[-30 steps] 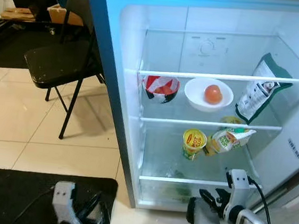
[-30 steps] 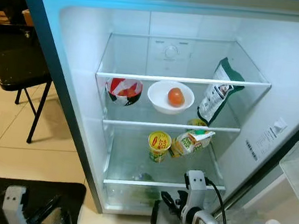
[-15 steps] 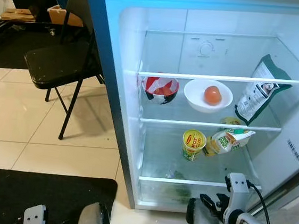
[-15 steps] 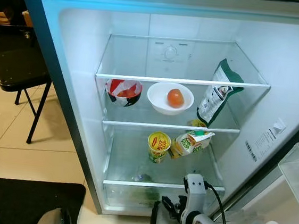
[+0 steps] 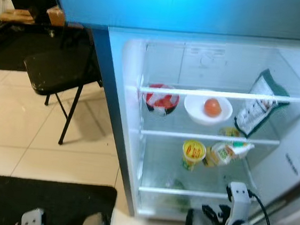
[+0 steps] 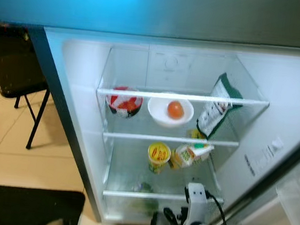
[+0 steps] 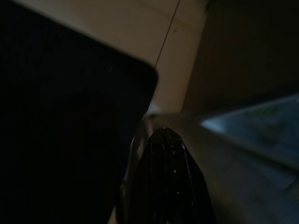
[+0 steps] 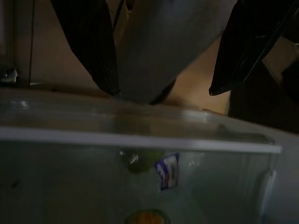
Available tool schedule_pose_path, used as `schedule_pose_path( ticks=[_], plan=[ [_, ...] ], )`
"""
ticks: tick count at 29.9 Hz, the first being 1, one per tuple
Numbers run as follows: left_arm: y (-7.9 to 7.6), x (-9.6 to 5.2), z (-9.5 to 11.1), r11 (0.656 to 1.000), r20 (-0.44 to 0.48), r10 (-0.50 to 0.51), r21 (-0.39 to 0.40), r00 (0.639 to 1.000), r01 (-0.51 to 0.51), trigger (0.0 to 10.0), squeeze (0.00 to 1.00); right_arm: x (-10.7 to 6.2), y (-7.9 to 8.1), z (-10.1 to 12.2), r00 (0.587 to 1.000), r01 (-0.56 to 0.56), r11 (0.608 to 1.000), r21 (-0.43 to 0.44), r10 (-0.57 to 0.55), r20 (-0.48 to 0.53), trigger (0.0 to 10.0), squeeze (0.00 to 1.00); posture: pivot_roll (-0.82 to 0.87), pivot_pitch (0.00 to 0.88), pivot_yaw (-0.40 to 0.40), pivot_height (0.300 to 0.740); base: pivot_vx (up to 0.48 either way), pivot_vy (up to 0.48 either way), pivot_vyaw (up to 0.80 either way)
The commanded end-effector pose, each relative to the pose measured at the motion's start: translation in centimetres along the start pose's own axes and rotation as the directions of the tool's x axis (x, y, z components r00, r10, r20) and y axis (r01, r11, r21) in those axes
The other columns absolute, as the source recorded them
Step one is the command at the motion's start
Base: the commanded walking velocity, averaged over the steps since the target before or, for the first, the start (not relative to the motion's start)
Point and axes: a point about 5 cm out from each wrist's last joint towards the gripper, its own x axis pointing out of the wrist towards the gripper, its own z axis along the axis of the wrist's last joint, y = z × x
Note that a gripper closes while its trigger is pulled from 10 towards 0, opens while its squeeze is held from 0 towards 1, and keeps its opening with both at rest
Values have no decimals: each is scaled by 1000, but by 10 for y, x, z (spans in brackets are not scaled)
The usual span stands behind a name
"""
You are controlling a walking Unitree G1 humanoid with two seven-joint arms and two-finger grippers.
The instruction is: Restocking fridge
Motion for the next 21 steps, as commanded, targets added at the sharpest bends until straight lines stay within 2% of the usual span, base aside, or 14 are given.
schedule_pose_path(
  ticks=[1,7,10,12,21],
  plan=[
    [-1,0,-2,1000,-8,-6,8,1000,6,10000,0,0,0,-4,1000,16,1000,0,-16,-16,10000,0,-41,0,-8,610,0,0,0],
    [-12,9,-5,997,-83,-31,71,996,37,10000,0,0,-2,-4,998,60,998,2,-60,-17,10000,0,-43,0,-1,610,0,0,0],
    [-14,9,-8,997,-100,-28,75,995,35,10000,0,-1,-2,-4,998,55,998,12,-55,-10,10000,0,-44,0,-1,610,0,0,0],
    [-16,7,-17,996,-138,-19,79,990,30,10000,0,-2,-2,-6,999,47,998,28,-47,2,10000,0,-44,0,-1,615,0,0,0],
    [-16,5,-22,995,-169,-11,92,986,27,10000,0,-3,-4,-5,999,47,998,30,-47,10,10000,0,-49,0,-3,645,0,0,0]
  ],
)
